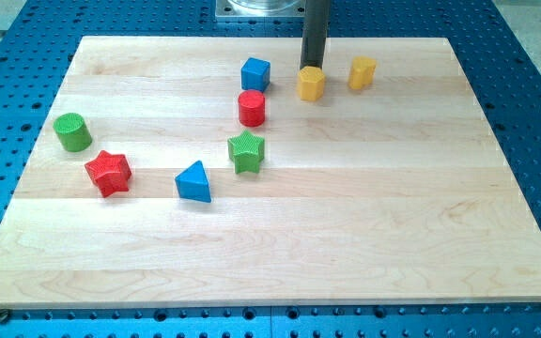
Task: Move the triangle into the green star
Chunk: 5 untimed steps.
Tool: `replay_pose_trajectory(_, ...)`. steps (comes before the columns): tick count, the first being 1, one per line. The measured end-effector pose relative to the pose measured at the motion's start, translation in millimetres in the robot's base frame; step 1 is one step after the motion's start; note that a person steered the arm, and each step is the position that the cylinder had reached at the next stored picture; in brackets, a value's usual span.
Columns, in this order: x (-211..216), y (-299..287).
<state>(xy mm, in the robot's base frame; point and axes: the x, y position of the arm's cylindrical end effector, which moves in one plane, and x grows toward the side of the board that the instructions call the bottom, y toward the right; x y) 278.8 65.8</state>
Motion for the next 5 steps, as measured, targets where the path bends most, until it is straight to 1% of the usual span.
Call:
replay_pose_trajectory(1,-4.9,-3.8)
replay_pose_trajectory(2,74.9,0.2)
replay_pose_trajectory(3,161.1,39.5)
replay_pose_trajectory(4,249.4,52.5)
replay_pose_trajectory(5,271.8,-114.8)
